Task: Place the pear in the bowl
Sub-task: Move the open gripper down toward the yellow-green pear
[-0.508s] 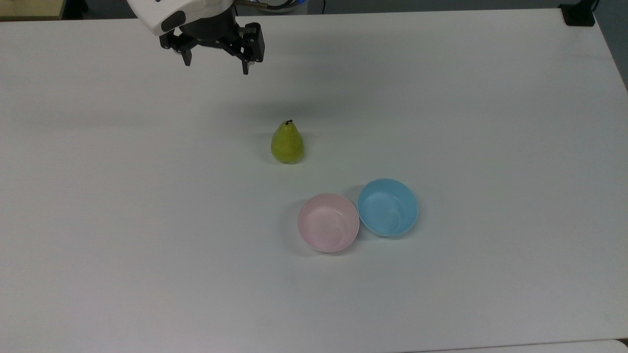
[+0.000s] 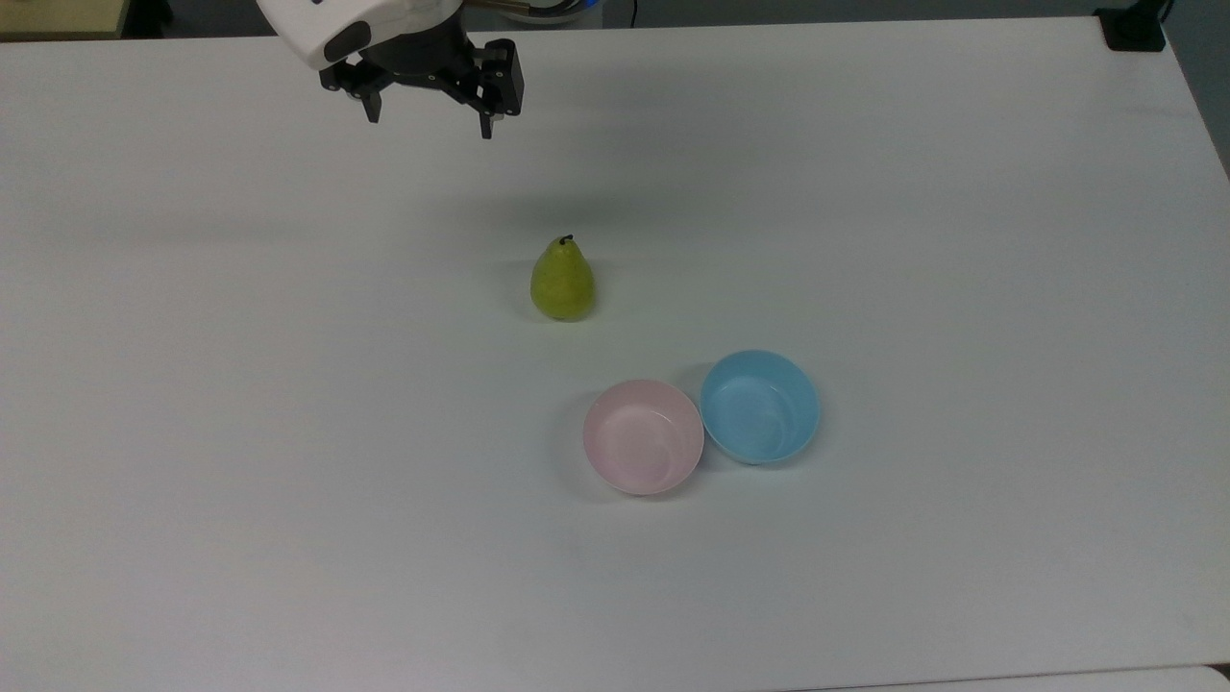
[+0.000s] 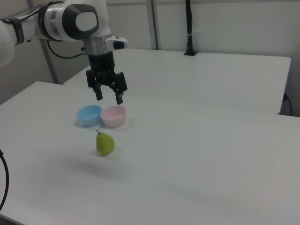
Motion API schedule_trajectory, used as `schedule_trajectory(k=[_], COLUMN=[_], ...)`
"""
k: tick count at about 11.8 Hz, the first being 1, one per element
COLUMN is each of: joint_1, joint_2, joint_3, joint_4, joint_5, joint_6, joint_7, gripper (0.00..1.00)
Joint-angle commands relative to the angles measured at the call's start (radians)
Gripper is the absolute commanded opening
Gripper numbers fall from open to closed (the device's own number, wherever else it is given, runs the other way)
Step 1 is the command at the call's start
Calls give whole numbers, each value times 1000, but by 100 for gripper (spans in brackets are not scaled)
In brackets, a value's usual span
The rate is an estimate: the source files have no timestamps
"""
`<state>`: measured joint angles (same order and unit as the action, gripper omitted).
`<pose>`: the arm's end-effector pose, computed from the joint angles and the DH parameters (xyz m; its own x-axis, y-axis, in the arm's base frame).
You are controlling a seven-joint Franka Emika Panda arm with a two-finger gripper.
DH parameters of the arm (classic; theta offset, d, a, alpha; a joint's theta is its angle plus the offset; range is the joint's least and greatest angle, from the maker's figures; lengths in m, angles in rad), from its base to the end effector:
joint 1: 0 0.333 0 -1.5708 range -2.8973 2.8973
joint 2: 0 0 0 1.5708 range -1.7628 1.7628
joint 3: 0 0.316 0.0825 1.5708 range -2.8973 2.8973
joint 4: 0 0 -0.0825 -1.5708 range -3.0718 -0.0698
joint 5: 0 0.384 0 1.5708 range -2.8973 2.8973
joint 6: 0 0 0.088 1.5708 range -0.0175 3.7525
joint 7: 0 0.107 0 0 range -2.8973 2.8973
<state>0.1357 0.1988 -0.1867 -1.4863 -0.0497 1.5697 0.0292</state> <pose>0.6080 -0.0262 0.5505 0.9908 -0.0803 -0.1092 -0.0707 -0.9935 0.0892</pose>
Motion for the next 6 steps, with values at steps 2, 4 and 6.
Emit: schedule_trajectory(k=[2,4,6], joint_1=[16,54,85], joint_2=[-1,40,83], joint_3=[6,7,7], joint_4=[-34,-41,-71], joint_5=[4,7,27], joint_6=[-11,30,91], joint_7=[-31,-49,-83], gripper=[100,100,100])
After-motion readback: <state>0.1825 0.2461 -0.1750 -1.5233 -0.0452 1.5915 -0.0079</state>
